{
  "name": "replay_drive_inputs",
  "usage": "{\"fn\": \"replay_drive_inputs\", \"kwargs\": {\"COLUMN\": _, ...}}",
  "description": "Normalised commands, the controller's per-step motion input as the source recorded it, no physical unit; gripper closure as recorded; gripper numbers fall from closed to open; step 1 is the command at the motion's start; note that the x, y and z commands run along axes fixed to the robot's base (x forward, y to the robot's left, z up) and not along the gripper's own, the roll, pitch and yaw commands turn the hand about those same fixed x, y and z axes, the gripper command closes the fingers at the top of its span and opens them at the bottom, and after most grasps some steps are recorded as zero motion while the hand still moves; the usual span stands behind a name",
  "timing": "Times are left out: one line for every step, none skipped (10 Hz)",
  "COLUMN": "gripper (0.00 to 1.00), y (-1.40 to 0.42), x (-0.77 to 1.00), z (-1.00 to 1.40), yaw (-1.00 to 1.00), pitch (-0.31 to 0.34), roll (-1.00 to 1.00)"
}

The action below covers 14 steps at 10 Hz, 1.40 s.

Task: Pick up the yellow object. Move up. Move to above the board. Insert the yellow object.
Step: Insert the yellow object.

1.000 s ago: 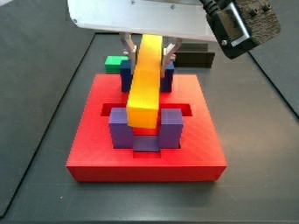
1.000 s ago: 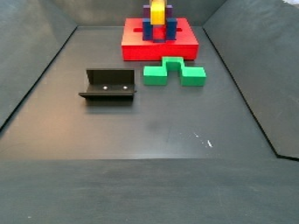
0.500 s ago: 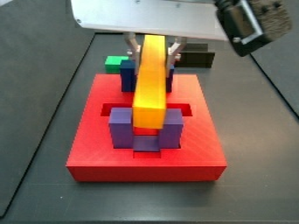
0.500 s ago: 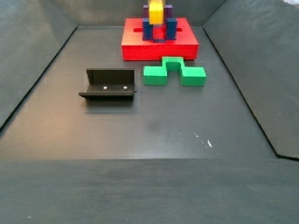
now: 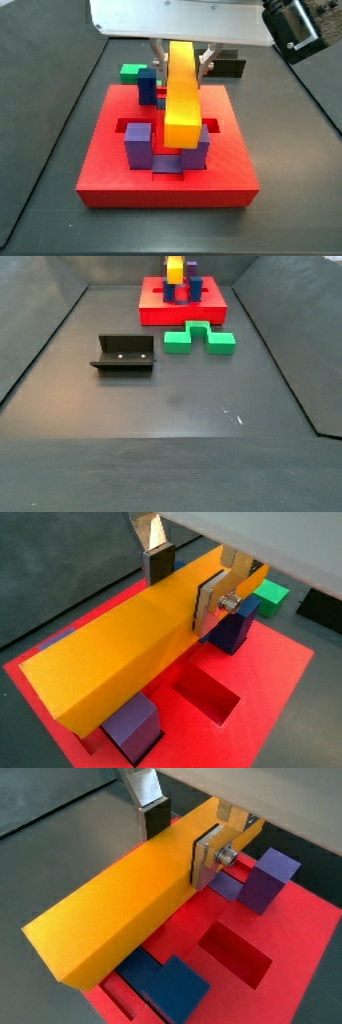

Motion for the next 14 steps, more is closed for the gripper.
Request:
{"fn": "replay_drive_inputs", "kwargs": {"gripper": 1.0, "y": 0.0, "x": -0.07, "z": 0.0, "yaw": -0.03, "pitch": 0.0, "roll": 0.02}}
{"fn": "replay_drive_inputs", "kwargs": {"gripper": 1.0, "y": 0.0, "x": -0.09, "z": 0.0, "yaw": -0.04, "pitch": 0.003, "roll": 0.01}}
{"fn": "replay_drive_inputs", "kwargs": {"gripper": 1.0, "y": 0.0, "x": -0.13, "z": 0.0, "yaw": -0.05, "pitch": 0.0, "roll": 0.0}}
{"fn": "replay_drive_inputs", "kwargs": {"gripper": 1.0, "y": 0.0, "x": -0.18, "z": 0.0, "yaw": -0.07, "pitch": 0.0, "roll": 0.0}}
{"fn": "replay_drive_inputs", "kwargs": {"gripper": 1.0, "y": 0.0, "x": -0.24, "z": 0.0, "yaw": -0.04, "pitch": 0.0, "roll": 0.0}}
{"fn": "replay_drive_inputs", "kwargs": {"gripper": 1.0, "y": -0.03, "x": -0.27, "z": 0.0, "yaw": -0.03, "pitch": 0.0, "roll": 0.08}}
{"fn": "replay_drive_inputs", "kwargs": {"gripper": 1.0, "y": -0.03, "x": -0.23, "z": 0.0, "yaw": -0.03, "pitch": 0.016, "roll": 0.06}}
{"fn": "replay_drive_inputs", "kwargs": {"gripper": 1.0, "y": -0.06, "x": -0.04, "z": 0.0, "yaw": 0.0, "pitch": 0.0, "roll": 0.01}}
{"fn": "replay_drive_inputs", "kwargs": {"gripper": 1.0, "y": -0.07, "x": 0.07, "z": 0.0, "yaw": 0.0, "pitch": 0.0, "roll": 0.02}}
{"fn": "replay_drive_inputs", "kwargs": {"gripper": 1.0, "y": -0.05, "x": 0.19, "z": 0.0, "yaw": 0.04, "pitch": 0.0, "roll": 0.04}}
{"fn": "replay_drive_inputs", "kwargs": {"gripper": 1.0, "y": -0.04, "x": 0.26, "z": -0.03, "yaw": 0.12, "pitch": 0.019, "roll": 0.07}}
{"fn": "replay_drive_inputs", "kwargs": {"gripper": 1.0, "y": -0.05, "x": 0.29, "z": -0.05, "yaw": 0.14, "pitch": 0.034, "roll": 0.08}}
{"fn": "replay_drive_inputs", "kwargs": {"gripper": 1.0, "y": -0.05, "x": 0.25, "z": -0.08, "yaw": 0.13, "pitch": 0.031, "roll": 0.1}}
{"fn": "replay_drive_inputs", "kwargs": {"gripper": 1.0, "y": -0.04, "x": 0.21, "z": -0.08, "yaw": 0.1, "pitch": 0.029, "roll": 0.11}}
